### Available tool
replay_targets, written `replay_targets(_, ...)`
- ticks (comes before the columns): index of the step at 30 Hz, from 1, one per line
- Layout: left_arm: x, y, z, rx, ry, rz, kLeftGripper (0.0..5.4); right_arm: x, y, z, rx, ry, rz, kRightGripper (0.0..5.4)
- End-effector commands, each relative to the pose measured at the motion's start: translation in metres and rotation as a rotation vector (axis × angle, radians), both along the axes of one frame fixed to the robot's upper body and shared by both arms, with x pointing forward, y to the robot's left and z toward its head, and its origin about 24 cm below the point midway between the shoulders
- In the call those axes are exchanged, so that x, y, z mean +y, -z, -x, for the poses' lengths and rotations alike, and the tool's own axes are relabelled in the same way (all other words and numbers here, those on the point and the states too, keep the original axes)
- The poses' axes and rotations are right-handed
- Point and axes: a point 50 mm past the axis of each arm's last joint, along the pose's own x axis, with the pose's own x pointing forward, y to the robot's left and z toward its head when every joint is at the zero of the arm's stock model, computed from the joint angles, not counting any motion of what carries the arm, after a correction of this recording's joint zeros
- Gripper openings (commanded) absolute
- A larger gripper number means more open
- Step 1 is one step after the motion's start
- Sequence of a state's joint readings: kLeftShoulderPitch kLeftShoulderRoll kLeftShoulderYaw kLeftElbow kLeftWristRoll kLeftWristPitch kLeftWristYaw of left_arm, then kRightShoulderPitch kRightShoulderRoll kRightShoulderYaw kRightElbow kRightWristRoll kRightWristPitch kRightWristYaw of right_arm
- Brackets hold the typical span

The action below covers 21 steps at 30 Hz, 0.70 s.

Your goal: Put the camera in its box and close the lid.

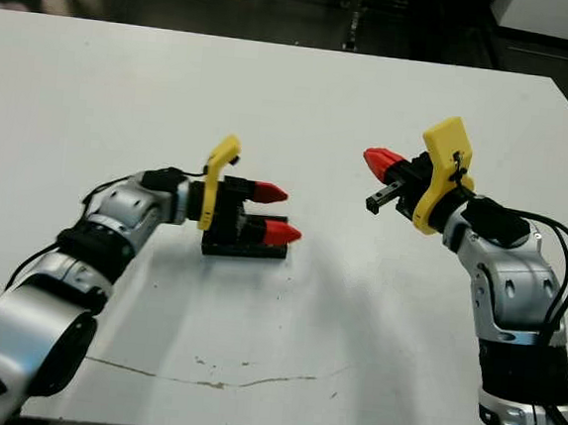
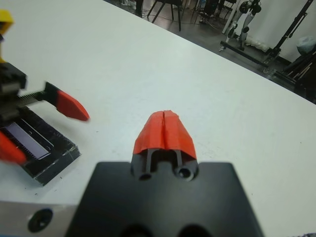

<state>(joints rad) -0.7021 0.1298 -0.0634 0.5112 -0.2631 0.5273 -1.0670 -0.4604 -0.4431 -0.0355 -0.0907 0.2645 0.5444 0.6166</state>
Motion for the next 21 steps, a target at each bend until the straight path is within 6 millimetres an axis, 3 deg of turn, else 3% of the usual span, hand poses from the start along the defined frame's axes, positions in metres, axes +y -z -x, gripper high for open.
replay_targets(1,0.022,-0.02,0.009,-0.06,-0.152,0.045,5.4,-0.006,-0.001,0.002,0.006,0.028,-0.004,0.0)
replay_targets(8,0.054,-0.059,0.028,-0.337,-0.499,0.058,5.18,-0.005,-0.005,0.001,-0.039,0.014,-0.031,0.0)
replay_targets(15,0.081,-0.092,0.036,-0.482,-0.647,0.098,4.19,-0.007,-0.006,0.0,-0.042,0.024,-0.031,0.0)
replay_targets(21,0.101,-0.109,0.046,-0.556,-0.778,0.138,3.33,-0.007,-0.007,0.002,-0.041,0.045,-0.024,0.0)
